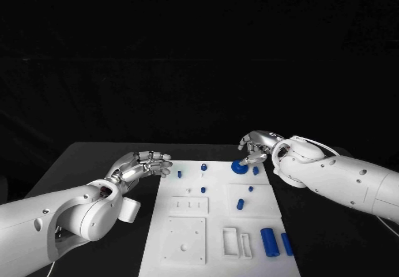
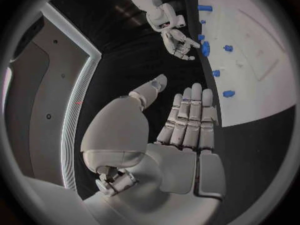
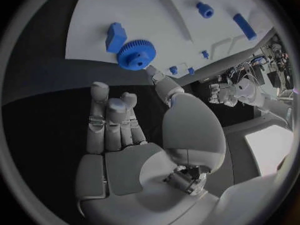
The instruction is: Assemble the parts on the task board
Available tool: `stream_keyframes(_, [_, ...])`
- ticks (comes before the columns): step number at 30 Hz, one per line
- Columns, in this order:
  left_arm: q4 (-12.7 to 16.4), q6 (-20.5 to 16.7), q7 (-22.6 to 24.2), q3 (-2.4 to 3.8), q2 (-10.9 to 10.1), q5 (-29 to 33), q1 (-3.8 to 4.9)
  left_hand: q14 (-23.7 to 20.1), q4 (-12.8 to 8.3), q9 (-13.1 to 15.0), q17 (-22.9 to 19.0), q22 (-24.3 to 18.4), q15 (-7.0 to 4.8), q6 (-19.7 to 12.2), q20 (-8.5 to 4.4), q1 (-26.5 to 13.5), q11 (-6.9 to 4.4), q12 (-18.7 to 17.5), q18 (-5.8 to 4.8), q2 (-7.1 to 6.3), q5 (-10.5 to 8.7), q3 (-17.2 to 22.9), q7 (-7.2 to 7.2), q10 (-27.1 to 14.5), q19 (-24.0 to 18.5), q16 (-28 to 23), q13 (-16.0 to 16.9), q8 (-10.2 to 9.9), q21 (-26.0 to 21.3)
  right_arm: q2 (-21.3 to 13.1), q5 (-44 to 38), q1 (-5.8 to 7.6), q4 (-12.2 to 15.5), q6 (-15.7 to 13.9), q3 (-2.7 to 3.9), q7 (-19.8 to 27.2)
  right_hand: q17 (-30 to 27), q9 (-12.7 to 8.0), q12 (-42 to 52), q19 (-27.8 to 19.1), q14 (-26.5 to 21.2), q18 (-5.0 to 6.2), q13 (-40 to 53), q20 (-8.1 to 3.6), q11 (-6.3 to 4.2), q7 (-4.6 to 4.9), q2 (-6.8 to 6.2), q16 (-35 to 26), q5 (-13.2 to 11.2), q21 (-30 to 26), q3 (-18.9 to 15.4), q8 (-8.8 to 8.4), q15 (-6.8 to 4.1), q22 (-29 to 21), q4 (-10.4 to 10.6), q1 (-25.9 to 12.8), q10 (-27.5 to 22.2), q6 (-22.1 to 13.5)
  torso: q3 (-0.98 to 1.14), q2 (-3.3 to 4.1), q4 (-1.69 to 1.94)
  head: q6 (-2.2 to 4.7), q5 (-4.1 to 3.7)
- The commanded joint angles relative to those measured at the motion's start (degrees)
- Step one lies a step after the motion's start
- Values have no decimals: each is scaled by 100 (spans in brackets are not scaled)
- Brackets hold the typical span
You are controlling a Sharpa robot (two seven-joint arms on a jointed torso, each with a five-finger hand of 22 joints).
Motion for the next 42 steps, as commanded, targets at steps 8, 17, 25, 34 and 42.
stream_keyframes(8, [-44, 51, 73, 5, 48, -23, 12, 8, -39, -6, -13, 89, -1, 1, -9, -17, 15, -27, 117, -43, 33, 9, 140, -37, 39, 26, -12, -26, 23, 63, 238, 0, -138, 799, 1, 129, 329, -31, 636, 78, 21, 201, 408, -122, 71, 108, 92, 167, 86, 325, -27, -78, 5, 143, 5, -152, -169, 36, -16, 9, 10, 5, -30])
stream_keyframes(17, [-59, 57, 76, 4, 61, -23, 12, 8, -39, -7, -15, 89, -1, -1, -8, -19, 17, -30, 116, -39, 32, 12, 142, -39, 39, 28, -13, -28, 23, 91, 239, -8, -195, 883, 0, 177, 454, -6, 735, 65, 19, 201, 473, -131, 47, 81, 210, 188, 212, 449, 38, -21, -17, 140, -13, -139, -157, 154, -26, 8, 11, -28, -33])
stream_keyframes(25, [-61, 59, 79, 4, 58, -24, 12, 8, -39, -7, -17, 89, -1, -2, -8, -21, 18, -31, 116, -37, 32, 13, 143, -41, 40, 29, -13, -30, 23, 145, 248, -40, -270, 1022, -1, 201, 533, 24, 748, 32, 26, 201, 484, -119, -2, 28, 357, 159, 198, 537, 215, 48, -64, 134, 45, -128, -157, 309, -25, 8, 17, -43, -41])
stream_keyframes(34, [-61, 62, 76, 4, 48, -24, 12, 8, -38, -7, -19, 89, 0, -2, -7, -25, 19, -33, 115, -36, 32, 14, 144, -42, 40, 31, -14, -32, 23, 184, 210, -92, -331, 1144, -4, 186, 646, 20, 732, -40, 49, 201, 487, -91, -29, 1, 458, 72, -161, 643, 858, 50, -88, 130, 292, -60, -179, 393, -16, 10, 9, -54, -32])
stream_keyframes(42, [-79, 66, 73, 4, 54, -24, 12, 7, -38, -7, -21, 89, 0, -2, -7, -26, 19, -34, 115, -35, 32, 15, 144, -42, 40, 32, -14, -32, 23, 174, 189, -117, -338, 1217, -7, 185, 731, 23, 732, -74, 74, 201, 495, -86, -39, -10, 429, 17, -373, 720, 1203, 47, -98, 126, 407, -59, -183, 428, -17, 11, 5, -72, -36])
